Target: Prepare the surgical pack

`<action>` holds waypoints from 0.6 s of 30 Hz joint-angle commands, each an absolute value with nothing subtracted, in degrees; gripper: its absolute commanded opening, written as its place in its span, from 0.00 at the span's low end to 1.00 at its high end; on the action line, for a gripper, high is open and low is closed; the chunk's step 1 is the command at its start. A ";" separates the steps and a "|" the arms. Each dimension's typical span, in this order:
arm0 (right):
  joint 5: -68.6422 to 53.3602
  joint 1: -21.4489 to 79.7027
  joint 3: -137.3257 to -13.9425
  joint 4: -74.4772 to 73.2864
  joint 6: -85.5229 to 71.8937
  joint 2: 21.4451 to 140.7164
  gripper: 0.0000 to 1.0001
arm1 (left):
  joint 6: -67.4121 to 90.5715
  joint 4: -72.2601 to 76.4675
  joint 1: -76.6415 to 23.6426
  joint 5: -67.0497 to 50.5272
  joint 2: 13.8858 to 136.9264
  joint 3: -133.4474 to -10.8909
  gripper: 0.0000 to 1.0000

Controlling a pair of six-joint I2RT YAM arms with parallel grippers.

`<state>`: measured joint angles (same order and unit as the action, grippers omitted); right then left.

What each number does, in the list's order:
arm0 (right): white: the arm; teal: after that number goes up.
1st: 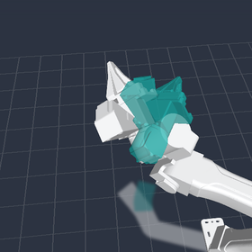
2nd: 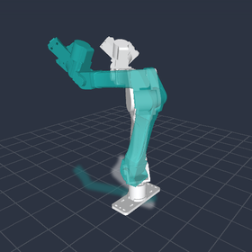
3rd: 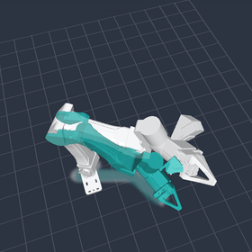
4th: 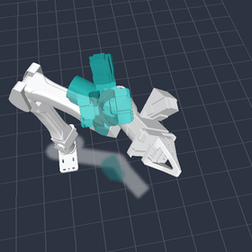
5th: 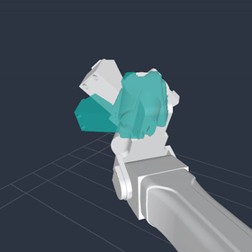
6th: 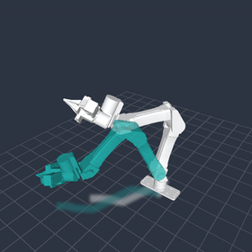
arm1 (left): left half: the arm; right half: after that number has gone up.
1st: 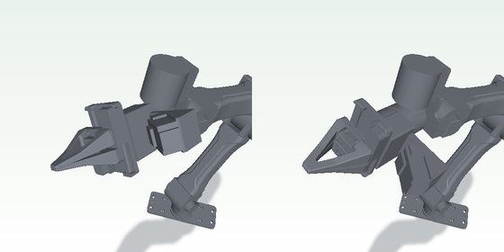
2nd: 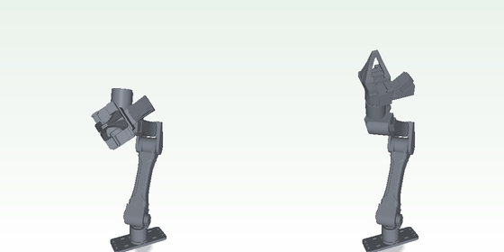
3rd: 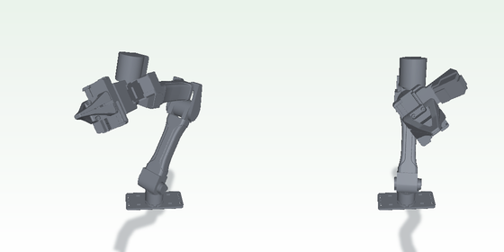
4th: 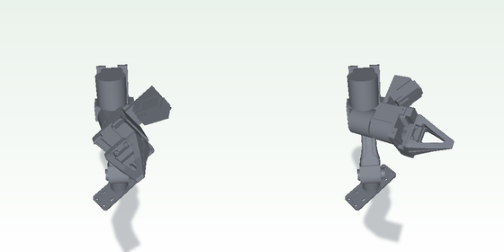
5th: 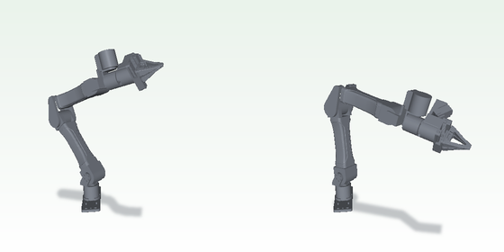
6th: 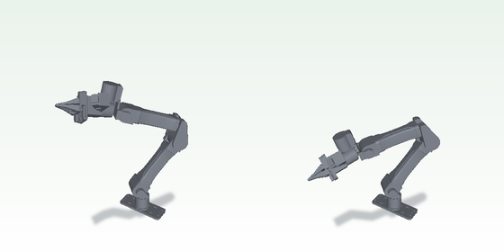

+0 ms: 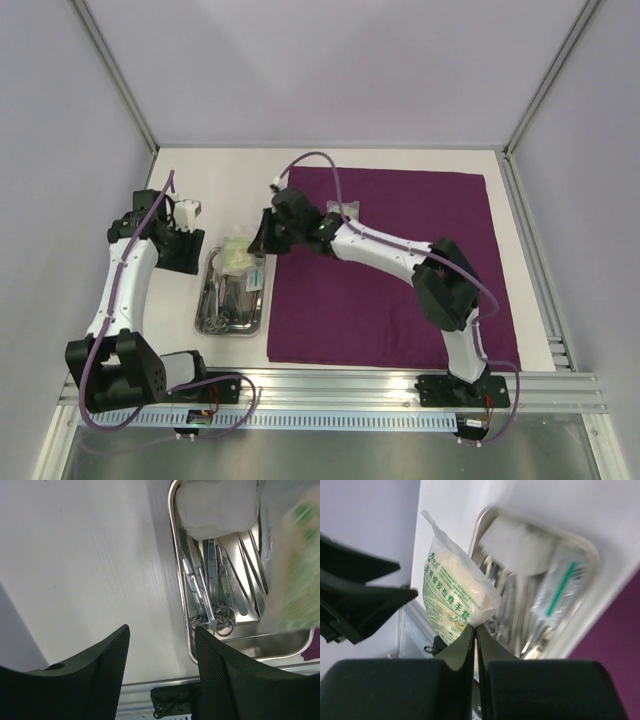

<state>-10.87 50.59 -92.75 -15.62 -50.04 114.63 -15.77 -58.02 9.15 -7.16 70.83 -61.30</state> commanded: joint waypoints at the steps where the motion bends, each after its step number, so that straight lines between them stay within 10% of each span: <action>1: -13.71 55.63 -93.87 -9.15 -58.08 120.14 0.01 | -15.73 -58.09 9.49 -4.14 68.03 -63.72 0.64; 18: -7.82 60.12 -100.37 -11.68 -60.64 130.07 0.01 | -15.47 -58.62 9.49 -3.69 66.62 -63.11 0.64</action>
